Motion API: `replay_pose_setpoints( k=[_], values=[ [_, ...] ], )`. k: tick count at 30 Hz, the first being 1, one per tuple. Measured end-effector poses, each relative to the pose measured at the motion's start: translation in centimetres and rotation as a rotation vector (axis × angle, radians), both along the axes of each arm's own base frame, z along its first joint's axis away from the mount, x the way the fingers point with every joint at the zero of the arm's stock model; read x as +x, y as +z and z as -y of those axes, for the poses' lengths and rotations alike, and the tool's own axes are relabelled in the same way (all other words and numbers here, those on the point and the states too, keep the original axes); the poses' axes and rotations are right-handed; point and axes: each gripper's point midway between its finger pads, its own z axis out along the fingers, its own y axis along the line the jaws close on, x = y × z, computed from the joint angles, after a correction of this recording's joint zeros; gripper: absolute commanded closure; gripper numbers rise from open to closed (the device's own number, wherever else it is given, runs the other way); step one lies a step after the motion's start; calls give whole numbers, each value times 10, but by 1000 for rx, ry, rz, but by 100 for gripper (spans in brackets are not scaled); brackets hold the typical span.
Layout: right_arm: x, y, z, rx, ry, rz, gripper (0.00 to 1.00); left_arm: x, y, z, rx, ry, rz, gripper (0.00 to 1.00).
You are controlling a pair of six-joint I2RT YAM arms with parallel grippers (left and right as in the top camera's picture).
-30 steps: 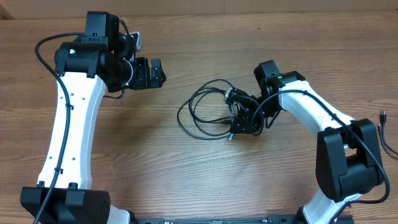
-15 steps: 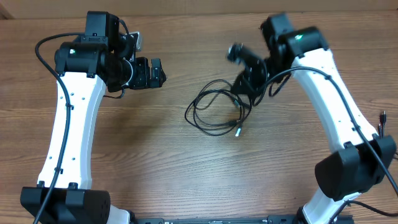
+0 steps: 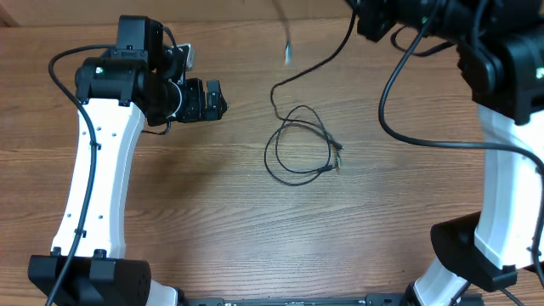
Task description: Untangle cables
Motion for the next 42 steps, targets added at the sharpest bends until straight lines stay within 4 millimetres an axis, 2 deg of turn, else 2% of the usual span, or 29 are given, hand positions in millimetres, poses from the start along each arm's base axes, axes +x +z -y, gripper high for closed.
replay_pose_setpoints(
  k=[5, 9, 12, 14, 20, 24, 25, 26, 29, 32, 34, 37, 38, 42],
  values=[
    [15, 14, 11, 68, -117, 4, 96, 0, 0, 0, 0, 0, 0, 0],
    [23, 52, 13, 220, -156, 65, 96, 0, 0, 0, 0, 0, 0, 0],
    [18, 89, 9, 372, -114, 117, 96, 0, 0, 0, 0, 0, 1, 0],
    [12, 106, 7, 446, -82, 128, 96, 0, 0, 0, 0, 0, 0, 0],
    [5, 125, 6, 541, -44, 131, 96, 0, 0, 0, 0, 0, 0, 0],
    [-6, 155, 9, 642, 3, 194, 96, 0, 0, 0, 0, 0, 0, 0],
    [-6, 156, 9, 648, 6, 194, 96, 0, 0, 0, 0, 0, 1, 0],
    [-13, 170, 11, 693, 31, 227, 96, 0, 0, 0, 0, 0, 0, 0],
    [-23, 186, 14, 764, 63, 252, 96, 0, 0, 0, 0, 0, 1, 0],
    [-21, 184, 14, 774, 56, 226, 96, 0, 0, 0, 0, 0, 0, 0],
    [-12, 169, 12, 723, 24, 185, 96, 0, 0, 0, 0, 0, 1, 0],
    [10, 123, 10, 581, -77, 84, 96, 0, 0, 0, 0, 0, 0, 0],
    [15, 117, 10, 559, -97, 80, 96, 0, 0, 0, 0, 0, 2, 0],
    [58, 61, 28, 410, -316, 27, 96, 0, 0, 0, 0, 0, 0, 0]
  ],
)
